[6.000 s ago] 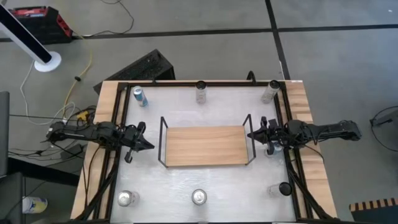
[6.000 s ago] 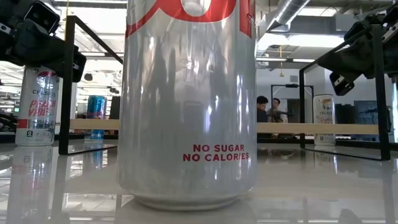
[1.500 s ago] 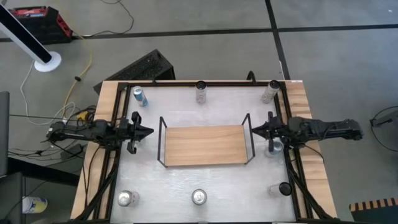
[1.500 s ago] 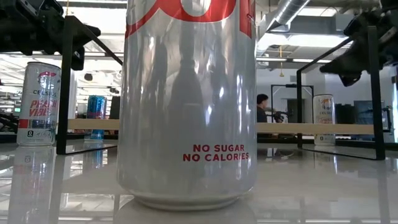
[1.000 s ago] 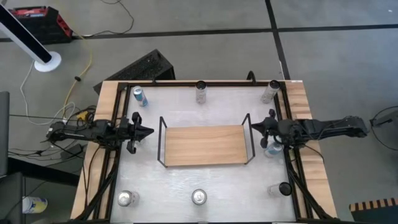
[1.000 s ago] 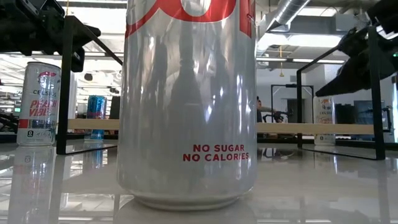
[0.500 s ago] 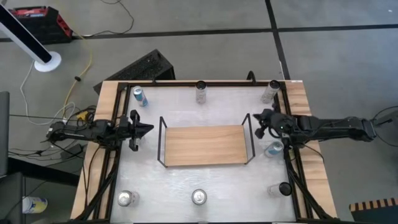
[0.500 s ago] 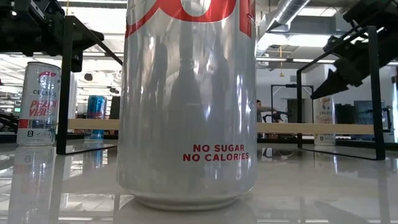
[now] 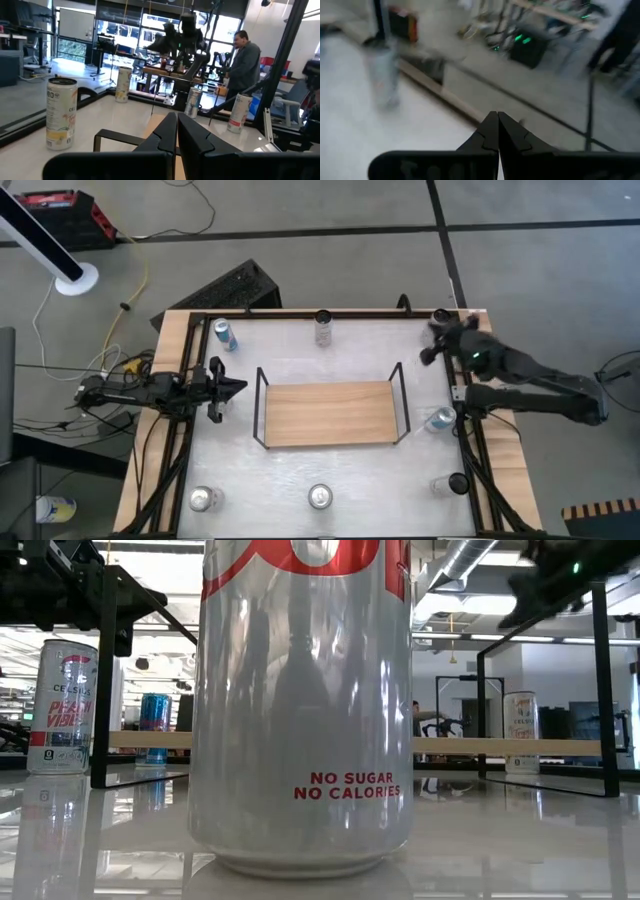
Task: Place canned beverage on shelf
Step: Put the left white-yellow soda can on the shelf
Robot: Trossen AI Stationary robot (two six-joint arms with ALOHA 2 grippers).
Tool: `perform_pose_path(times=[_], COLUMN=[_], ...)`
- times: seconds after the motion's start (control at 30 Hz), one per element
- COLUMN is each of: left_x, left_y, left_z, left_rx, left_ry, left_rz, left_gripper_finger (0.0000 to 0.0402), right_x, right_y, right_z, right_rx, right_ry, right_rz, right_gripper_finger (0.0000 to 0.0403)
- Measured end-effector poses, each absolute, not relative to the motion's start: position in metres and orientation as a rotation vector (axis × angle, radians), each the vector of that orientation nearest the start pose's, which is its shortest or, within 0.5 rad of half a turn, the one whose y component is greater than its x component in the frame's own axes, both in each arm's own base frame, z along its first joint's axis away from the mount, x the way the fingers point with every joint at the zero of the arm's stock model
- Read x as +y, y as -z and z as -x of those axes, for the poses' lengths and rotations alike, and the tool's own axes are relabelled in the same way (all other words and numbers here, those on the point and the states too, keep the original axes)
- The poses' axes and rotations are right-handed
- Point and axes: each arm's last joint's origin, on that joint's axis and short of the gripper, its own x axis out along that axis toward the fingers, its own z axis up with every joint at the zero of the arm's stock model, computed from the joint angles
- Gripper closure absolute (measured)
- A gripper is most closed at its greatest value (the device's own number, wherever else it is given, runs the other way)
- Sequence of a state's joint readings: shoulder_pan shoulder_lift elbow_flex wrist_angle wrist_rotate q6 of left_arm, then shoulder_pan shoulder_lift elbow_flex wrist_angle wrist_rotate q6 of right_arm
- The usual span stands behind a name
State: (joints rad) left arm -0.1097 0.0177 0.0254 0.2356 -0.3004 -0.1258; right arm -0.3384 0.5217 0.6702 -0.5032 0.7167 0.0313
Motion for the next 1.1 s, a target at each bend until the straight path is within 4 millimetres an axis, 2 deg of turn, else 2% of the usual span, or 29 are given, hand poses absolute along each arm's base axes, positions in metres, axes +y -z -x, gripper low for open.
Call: perform_pose_path(times=[0.1,0.17,0.27,0.37,0.53,0.7,0.87,0.97,1.1], left_x=[-0.002,-0.002,-0.002,-0.001,0.001,0.002,0.001,0.004,0.008], left_y=[-0.193,-0.193,-0.194,-0.204,-0.239,-0.265,-0.289,-0.306,-0.328], left_z=[-0.094,-0.094,-0.093,-0.091,-0.083,-0.091,-0.118,-0.134,-0.158], left_rx=[-0.251,-0.251,-0.262,-0.255,-0.198,-0.051,0.057,0.100,0.172], left_ry=[-0.174,-0.174,-0.170,-0.173,-0.247,-0.327,-0.373,-0.437,-0.378], left_rz=[0.175,0.178,0.207,0.220,0.206,0.166,0.046,-0.003,-0.028], left_gripper_finger=[0.0401,0.0401,0.0401,0.0401,0.0401,0.0392,0.0340,0.0290,0.0212], right_x=[-0.057,-0.058,-0.059,-0.060,-0.058,-0.056,-0.057,-0.057,-0.057], right_y=[-0.329,-0.343,-0.361,-0.374,-0.389,-0.387,-0.386,-0.385,-0.382], right_z=[-0.088,-0.087,-0.094,-0.105,-0.124,-0.140,-0.149,-0.151,-0.151], right_rx=[0.344,0.367,0.383,0.394,0.393,0.426,0.427,0.440,0.476], right_ry=[1.095,1.064,0.964,0.856,0.738,0.684,0.675,0.675,0.673], right_rz=[0.058,0.050,0.029,0.015,0.015,0.027,0.029,0.030,0.031], right_gripper_finger=[0.0379,0.0375,0.0362,0.0345,0.0326,0.0306,0.0275,0.0249,0.0209])
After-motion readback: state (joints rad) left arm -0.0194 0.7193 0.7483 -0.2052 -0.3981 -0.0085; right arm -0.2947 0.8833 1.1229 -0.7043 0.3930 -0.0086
